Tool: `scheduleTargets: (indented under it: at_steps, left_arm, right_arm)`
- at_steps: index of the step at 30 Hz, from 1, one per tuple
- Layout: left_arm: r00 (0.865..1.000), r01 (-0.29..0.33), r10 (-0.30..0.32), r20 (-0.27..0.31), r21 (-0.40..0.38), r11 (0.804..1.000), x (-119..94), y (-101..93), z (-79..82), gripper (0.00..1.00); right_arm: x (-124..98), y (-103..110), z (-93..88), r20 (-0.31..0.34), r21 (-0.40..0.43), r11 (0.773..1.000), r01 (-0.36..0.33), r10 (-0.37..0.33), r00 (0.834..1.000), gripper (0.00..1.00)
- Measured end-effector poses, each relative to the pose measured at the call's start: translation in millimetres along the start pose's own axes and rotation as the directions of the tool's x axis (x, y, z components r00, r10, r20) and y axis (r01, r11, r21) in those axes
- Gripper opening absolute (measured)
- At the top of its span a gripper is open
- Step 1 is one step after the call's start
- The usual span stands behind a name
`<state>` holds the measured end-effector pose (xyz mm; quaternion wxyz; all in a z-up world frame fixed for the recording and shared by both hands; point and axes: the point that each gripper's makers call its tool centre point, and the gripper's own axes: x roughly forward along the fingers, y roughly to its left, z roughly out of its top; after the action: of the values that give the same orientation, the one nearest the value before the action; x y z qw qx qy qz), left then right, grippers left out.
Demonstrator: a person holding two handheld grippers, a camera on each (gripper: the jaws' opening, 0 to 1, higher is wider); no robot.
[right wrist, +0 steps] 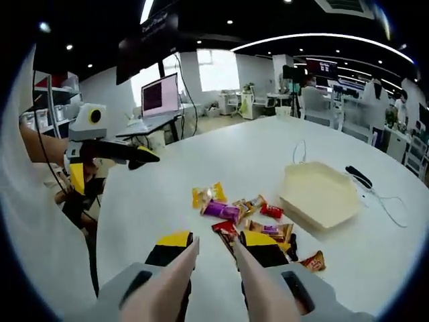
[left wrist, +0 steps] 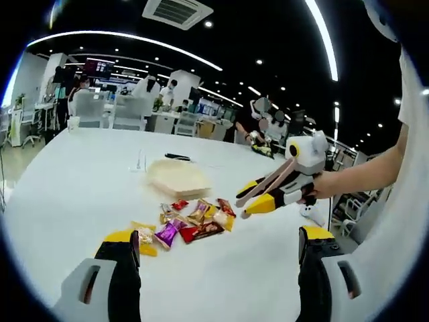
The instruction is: Place the target food into the container with the food tongs after gripping and lifting it, then release it inside without dropping or visibly crushing the food.
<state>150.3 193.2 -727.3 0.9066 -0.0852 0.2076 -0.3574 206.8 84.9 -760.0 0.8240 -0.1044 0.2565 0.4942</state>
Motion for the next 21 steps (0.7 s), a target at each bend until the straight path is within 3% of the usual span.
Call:
scheduleTargets:
  at_steps: [9, 21]
  left_arm:
    - [1.0, 0.003, -0.003, -0.009, -0.011, 1.0, -6, -4.6, -9.2, 0.99]
    - [1.0, -0.006, 0.006, 0.008, -0.018, 1.0, -11, -6.9, -6.6, 0.99]
  right_arm:
    - [-1, -4, 4.1, -0.045, -0.07, 0.997, -0.014, 0.011, 0.999, 0.28]
    - [13, -15, 4.9, -0.098, -0.127, 0.99, -0.059, 0.046, 0.994, 0.28]
